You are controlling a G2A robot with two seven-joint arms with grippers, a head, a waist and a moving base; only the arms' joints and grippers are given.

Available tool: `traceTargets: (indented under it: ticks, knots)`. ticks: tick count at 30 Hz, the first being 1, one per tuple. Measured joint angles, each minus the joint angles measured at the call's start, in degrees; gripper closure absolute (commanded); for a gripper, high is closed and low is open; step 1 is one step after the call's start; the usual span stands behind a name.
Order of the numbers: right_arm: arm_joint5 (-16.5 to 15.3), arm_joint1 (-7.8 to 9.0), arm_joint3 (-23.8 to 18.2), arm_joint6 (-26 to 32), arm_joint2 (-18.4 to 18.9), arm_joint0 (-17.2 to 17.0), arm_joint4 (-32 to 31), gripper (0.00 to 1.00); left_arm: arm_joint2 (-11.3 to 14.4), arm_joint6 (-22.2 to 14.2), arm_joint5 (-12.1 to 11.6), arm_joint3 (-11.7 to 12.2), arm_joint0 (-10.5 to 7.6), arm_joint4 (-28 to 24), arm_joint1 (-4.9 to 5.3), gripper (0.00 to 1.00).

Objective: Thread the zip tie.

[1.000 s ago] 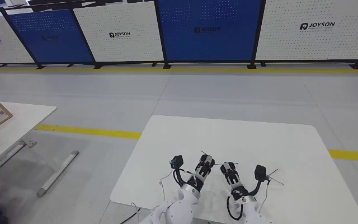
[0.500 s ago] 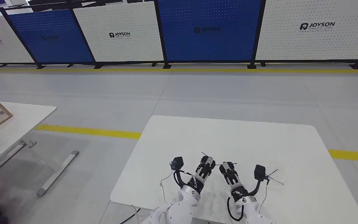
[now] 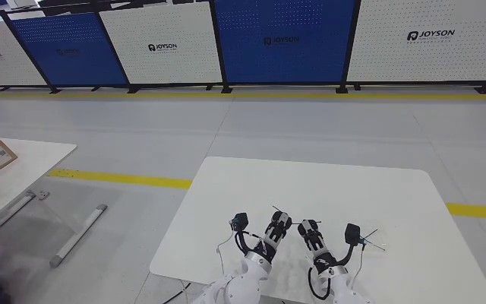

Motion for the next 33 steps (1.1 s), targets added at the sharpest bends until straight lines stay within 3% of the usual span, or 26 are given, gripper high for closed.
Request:
traceTargets:
  ticks: [10,15,19,26,33]
  knots:
    - [-2.82,0.22,-1.12,0.43,1.70,-1.52,1.38,1.00,-2.15,-3.55,-3.13,-0.40,0.33,-9.46,-0.48,1.00]
    - [-3.52,0.25,-1.41,0.35,2.11,-2.03,1.69,1.00,-2.48,-4.28,-3.39,-0.25,0.40,-9.73,-0.56,1.00]
    - [-3.60,0.27,-1.68,0.49,2.14,-2.27,1.34,1.00,-2.24,-3.55,-3.31,0.10,0.32,-7.26,-0.64,1.00]
    - [-3.35,0.26,-2.16,0.37,2.18,-2.46,0.80,1.00,-0.50,1.46,-3.09,0.93,0.32,2.11,-0.97,1.00]
    - [-2.58,0.18,-2.12,0.44,2.09,-2.23,0.60,1.00,0.41,0.55,-1.72,1.56,0.37,6.41,-1.09,1.00]
